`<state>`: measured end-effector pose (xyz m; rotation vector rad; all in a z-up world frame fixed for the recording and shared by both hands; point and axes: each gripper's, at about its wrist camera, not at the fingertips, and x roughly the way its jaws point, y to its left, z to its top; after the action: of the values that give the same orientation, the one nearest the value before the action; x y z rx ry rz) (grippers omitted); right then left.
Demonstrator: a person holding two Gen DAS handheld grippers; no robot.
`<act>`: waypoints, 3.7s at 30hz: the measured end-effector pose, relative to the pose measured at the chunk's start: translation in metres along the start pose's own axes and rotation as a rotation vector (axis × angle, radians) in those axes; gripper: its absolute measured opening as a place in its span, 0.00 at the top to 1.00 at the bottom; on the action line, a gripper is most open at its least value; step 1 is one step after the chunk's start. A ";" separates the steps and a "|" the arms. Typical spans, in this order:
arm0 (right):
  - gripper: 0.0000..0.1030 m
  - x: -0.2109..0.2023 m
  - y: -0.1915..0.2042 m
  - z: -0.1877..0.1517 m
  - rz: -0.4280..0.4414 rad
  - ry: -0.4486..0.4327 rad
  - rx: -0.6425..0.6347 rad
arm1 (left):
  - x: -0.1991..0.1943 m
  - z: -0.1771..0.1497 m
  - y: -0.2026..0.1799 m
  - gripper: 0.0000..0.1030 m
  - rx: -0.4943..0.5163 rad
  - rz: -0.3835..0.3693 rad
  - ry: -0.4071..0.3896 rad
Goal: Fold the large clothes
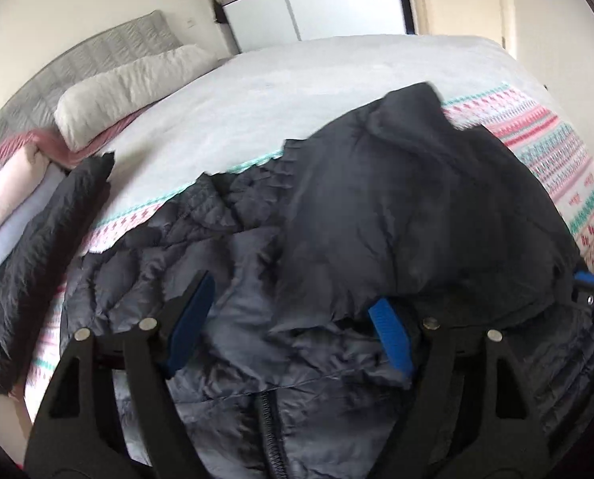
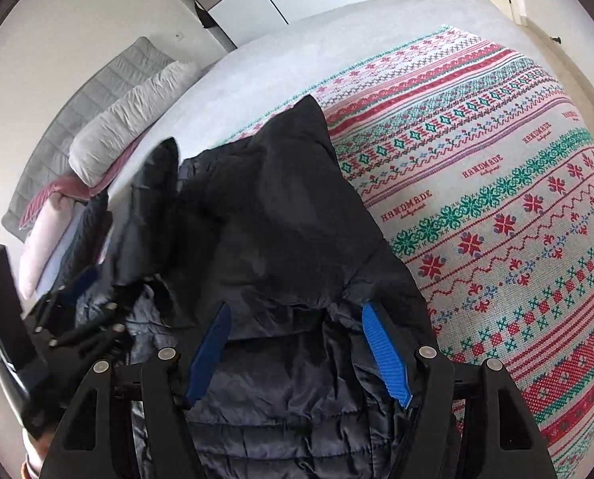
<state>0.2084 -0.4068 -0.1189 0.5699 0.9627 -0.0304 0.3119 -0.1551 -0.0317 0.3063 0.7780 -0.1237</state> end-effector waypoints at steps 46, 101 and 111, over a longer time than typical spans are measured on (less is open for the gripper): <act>0.26 -0.081 0.047 -0.034 -0.034 -0.035 -0.189 | -0.095 -0.112 0.110 0.16 -0.223 -0.298 0.174; 0.14 -0.142 -0.032 -0.222 -0.012 0.159 -0.255 | -0.157 -0.379 0.229 0.02 -0.412 -0.394 0.336; 0.24 -0.147 -0.026 -0.232 -0.045 0.130 -0.259 | -0.179 -0.407 0.252 0.31 -0.536 -0.398 0.232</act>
<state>-0.0619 -0.3518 -0.1170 0.3138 1.0867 0.0916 -0.0320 0.2122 -0.1210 -0.3525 1.0620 -0.2495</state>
